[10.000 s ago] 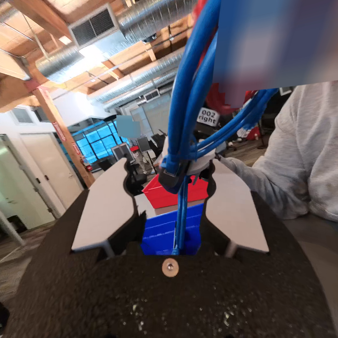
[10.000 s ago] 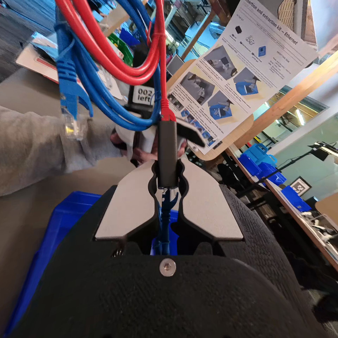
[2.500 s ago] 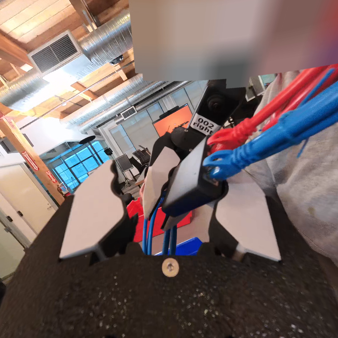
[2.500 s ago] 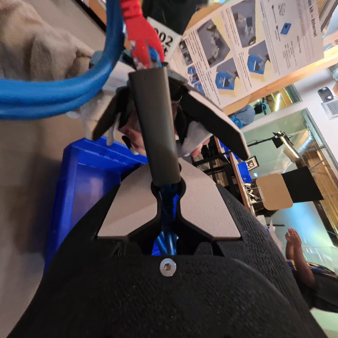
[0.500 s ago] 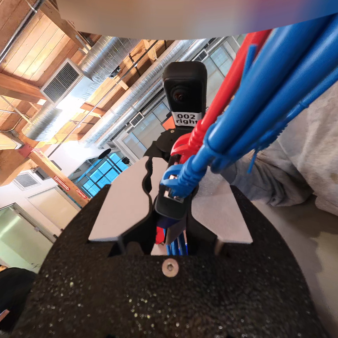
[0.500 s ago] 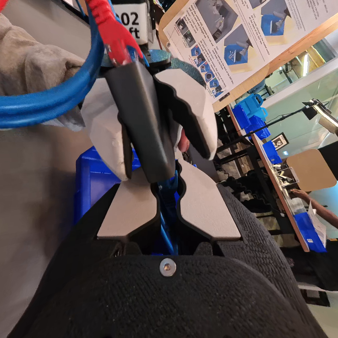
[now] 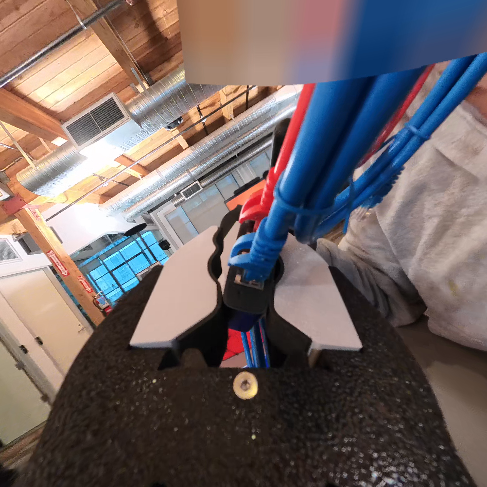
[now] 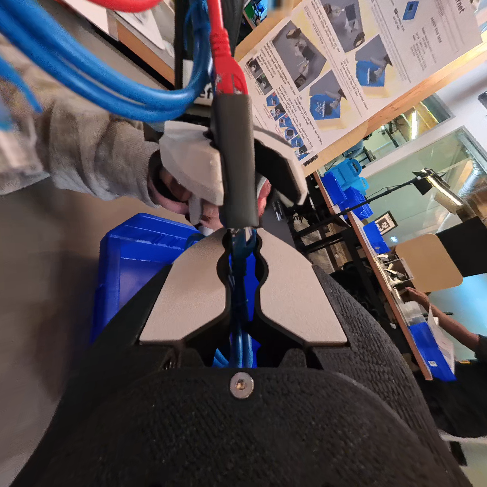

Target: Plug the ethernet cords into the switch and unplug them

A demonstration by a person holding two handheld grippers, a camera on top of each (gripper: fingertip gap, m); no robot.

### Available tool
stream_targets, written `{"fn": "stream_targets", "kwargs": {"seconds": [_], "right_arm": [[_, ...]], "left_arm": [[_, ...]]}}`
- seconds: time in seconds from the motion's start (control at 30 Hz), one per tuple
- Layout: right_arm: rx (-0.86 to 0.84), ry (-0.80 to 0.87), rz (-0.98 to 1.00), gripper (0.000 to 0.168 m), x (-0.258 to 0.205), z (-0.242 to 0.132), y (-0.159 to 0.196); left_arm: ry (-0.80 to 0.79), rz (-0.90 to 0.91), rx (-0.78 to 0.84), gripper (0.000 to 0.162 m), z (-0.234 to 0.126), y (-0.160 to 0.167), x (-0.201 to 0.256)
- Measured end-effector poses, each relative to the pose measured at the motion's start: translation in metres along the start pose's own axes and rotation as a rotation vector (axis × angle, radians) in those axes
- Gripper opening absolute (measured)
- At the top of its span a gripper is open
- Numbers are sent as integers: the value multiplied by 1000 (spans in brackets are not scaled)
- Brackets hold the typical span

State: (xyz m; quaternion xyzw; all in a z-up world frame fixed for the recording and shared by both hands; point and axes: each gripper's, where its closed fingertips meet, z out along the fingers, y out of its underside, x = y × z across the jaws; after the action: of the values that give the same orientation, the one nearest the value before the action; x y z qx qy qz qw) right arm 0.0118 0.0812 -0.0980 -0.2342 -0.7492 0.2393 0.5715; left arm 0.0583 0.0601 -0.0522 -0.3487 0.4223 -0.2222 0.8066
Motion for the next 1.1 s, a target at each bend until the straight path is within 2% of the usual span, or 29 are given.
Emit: {"fn": "stream_targets", "kwargs": {"seconds": [0.13, 0.53, 0.73, 1.1], "right_arm": [[28, -11, 9, 16, 0, -2, -3], [50, 3, 4, 19, 2, -4, -7], [93, -28, 76, 16, 1, -7, -13], [83, -16, 70, 14, 0, -4, -15]], "left_arm": [[13, -49, 43, 33, -6, -3, -3], [0, -20, 52, 34, -10, -7, -7], [29, -1, 63, 33, -12, -15, -3], [48, 17, 50, 33, -11, -14, 0]]}}
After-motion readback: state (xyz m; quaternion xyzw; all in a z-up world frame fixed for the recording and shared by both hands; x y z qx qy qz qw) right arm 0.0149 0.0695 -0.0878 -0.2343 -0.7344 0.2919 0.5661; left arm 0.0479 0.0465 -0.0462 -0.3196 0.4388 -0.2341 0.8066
